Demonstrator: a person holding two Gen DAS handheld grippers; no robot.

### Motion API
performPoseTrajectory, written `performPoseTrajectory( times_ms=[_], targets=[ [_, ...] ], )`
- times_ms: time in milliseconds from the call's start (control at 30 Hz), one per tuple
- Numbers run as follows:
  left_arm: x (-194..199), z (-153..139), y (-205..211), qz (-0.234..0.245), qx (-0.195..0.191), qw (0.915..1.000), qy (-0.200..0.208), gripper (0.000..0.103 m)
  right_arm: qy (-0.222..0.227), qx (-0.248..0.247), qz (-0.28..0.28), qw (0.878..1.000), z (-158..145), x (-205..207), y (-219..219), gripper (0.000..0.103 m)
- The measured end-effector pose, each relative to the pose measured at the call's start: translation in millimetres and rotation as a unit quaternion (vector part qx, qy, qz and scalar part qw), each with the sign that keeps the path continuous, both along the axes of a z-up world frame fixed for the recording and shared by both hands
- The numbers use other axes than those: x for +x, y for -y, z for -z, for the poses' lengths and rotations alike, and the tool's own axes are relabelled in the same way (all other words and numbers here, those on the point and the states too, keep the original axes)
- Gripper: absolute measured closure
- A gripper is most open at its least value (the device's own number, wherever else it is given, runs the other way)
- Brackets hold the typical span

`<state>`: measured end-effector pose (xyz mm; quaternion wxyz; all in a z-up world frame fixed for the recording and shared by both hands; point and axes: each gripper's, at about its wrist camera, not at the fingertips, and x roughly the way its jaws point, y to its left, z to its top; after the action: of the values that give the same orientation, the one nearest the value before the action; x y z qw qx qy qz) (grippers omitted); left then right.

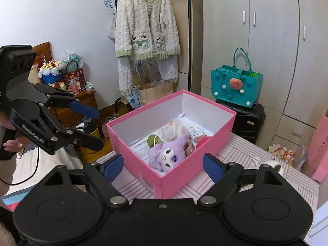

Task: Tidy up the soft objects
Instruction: 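Withdraw both tools from the box toward the white plush cat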

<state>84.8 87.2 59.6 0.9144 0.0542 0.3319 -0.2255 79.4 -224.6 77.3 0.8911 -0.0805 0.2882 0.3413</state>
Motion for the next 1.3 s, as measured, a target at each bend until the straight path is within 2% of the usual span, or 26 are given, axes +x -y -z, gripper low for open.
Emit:
performPoseTrajectory(
  times_ms=[133, 200, 267, 367, 467, 633, 767, 867, 1000, 1100, 1233, 1300],
  targets=[
    [-12, 0, 11, 0.018, 0.003, 0.9998, 0.002, 0.005, 0.010, 0.001, 0.009, 1.000, 2, -18, 10, 0.008],
    [-15, 3, 19, 0.025, 0.008, 0.9996, -0.005, 0.000, 0.008, -0.003, 0.013, 1.000, 4, -25, 14, 0.007],
    [-16, 8, 29, 0.027, 0.029, 0.9990, -0.019, 0.000, 0.002, -0.015, 0.018, 1.000, 7, -31, 18, 0.007],
    [-22, 16, 42, 0.021, 0.061, 0.9978, -0.013, 0.000, 0.006, -0.030, 0.020, 0.999, 16, -42, 26, 0.007],
    [-23, 24, 49, 0.029, 0.071, 0.9969, -0.017, 0.000, 0.004, -0.053, 0.034, 0.998, 30, -51, 34, 0.007],
    [-24, 36, 65, 0.063, 0.054, 0.9958, -0.039, 0.000, 0.025, -0.081, 0.061, 0.994, 49, -62, 51, 0.007],
    [-19, 46, 81, 0.082, 0.036, 0.9947, -0.050, 0.003, 0.044, -0.056, 0.076, 0.995, 59, -65, 70, 0.007],
    [-17, 51, 91, 0.096, 0.026, 0.9943, -0.037, 0.003, 0.056, -0.042, 0.092, 0.993, 67, -61, 83, 0.007],
    [-6, 60, 103, 0.079, 0.006, 0.9966, -0.022, 0.004, 0.055, -0.031, 0.125, 0.990, 86, -47, 99, 0.007],
    [5, 64, 114, 0.053, -0.007, 0.9984, -0.020, 0.004, 0.080, -0.024, 0.122, 0.989, 97, -40, 106, 0.007],
    [21, 70, 126, 0.046, -0.034, 0.9978, -0.032, 0.004, 0.110, -0.017, 0.134, 0.985, 111, -24, 115, 0.007],
    [22, 70, 134, 0.052, -0.042, 0.9977, -0.010, 0.004, 0.118, -0.007, 0.140, 0.983, 115, -16, 119, 0.007]
  ],
)
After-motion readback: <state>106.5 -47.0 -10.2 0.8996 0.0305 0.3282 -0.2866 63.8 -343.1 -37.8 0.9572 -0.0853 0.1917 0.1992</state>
